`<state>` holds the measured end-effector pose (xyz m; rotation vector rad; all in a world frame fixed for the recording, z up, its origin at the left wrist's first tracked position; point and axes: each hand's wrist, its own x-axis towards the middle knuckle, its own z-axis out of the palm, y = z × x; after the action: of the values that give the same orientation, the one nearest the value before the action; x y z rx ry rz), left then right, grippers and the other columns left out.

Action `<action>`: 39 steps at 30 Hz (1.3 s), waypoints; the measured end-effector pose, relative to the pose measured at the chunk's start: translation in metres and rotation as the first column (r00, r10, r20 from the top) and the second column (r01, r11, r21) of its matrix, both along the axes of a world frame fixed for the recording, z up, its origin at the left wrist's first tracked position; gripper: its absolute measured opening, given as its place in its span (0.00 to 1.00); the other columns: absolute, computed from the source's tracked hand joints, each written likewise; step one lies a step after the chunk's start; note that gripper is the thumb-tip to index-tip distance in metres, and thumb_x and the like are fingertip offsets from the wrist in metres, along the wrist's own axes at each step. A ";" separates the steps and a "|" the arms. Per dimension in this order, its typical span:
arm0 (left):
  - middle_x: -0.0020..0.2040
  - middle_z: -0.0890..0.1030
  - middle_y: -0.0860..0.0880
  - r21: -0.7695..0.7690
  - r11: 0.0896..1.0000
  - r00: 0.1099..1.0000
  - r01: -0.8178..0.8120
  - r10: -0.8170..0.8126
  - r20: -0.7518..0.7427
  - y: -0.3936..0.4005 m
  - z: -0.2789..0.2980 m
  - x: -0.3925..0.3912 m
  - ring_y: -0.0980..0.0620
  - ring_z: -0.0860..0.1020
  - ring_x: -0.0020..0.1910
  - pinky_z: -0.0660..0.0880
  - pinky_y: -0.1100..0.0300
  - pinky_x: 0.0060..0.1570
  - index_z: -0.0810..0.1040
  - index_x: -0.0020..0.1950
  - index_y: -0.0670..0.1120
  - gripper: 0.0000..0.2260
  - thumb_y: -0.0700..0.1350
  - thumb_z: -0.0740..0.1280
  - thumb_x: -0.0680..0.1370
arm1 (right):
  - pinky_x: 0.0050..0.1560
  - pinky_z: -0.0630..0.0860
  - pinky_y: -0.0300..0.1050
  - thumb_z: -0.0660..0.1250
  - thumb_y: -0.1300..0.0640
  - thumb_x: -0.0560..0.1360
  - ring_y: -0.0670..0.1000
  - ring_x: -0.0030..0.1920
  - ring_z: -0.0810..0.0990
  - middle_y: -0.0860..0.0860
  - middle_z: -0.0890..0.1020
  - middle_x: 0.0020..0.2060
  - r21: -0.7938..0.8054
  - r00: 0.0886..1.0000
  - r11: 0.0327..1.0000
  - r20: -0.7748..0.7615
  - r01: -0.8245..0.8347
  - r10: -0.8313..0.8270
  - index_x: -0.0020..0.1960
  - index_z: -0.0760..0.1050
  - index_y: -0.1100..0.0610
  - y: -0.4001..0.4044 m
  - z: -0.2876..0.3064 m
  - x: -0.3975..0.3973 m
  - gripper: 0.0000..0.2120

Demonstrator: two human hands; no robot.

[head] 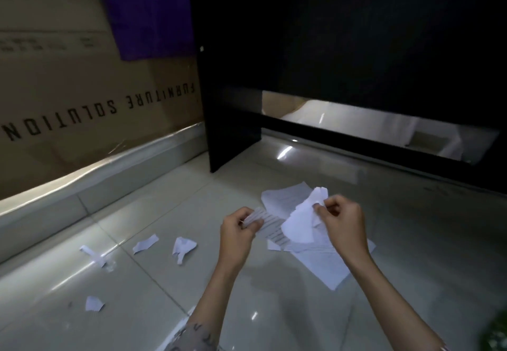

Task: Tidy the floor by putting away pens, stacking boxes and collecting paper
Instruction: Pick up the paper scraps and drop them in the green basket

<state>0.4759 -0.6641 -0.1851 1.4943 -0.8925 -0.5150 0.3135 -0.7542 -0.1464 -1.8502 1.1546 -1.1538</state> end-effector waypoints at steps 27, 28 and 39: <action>0.54 0.80 0.44 0.268 0.605 0.540 0.750 -0.793 0.281 -0.106 0.136 -0.385 0.47 0.79 0.52 0.77 0.54 0.52 0.72 0.63 0.42 0.18 0.42 0.69 0.74 | 0.38 0.72 0.44 0.64 0.63 0.76 0.57 0.42 0.81 0.61 0.83 0.44 -0.117 0.677 0.722 -0.274 0.681 -0.683 0.54 0.78 0.62 0.028 0.093 -0.385 0.09; 0.56 0.78 0.45 0.262 0.608 0.548 0.750 -0.792 0.268 -0.107 0.135 -0.384 0.47 0.78 0.53 0.77 0.54 0.53 0.71 0.65 0.43 0.20 0.43 0.69 0.74 | 0.40 0.73 0.43 0.64 0.63 0.76 0.56 0.44 0.81 0.60 0.83 0.47 -0.087 0.676 0.723 -0.294 0.685 -0.676 0.60 0.76 0.60 0.025 0.089 -0.388 0.13; 0.50 0.78 0.48 0.057 0.813 0.764 0.580 -0.566 0.308 -0.129 0.145 -0.310 0.51 0.76 0.52 0.71 0.62 0.52 0.77 0.56 0.42 0.12 0.41 0.70 0.73 | 0.38 0.71 0.36 0.66 0.58 0.75 0.43 0.42 0.77 0.52 0.81 0.49 -0.119 0.776 0.790 -0.147 0.602 -0.613 0.53 0.78 0.55 0.010 0.096 -0.345 0.08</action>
<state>0.1663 -0.7934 -0.0399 1.2619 -1.6308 -0.7072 -0.0311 -0.7443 -0.0504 -1.6908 1.9416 -1.3938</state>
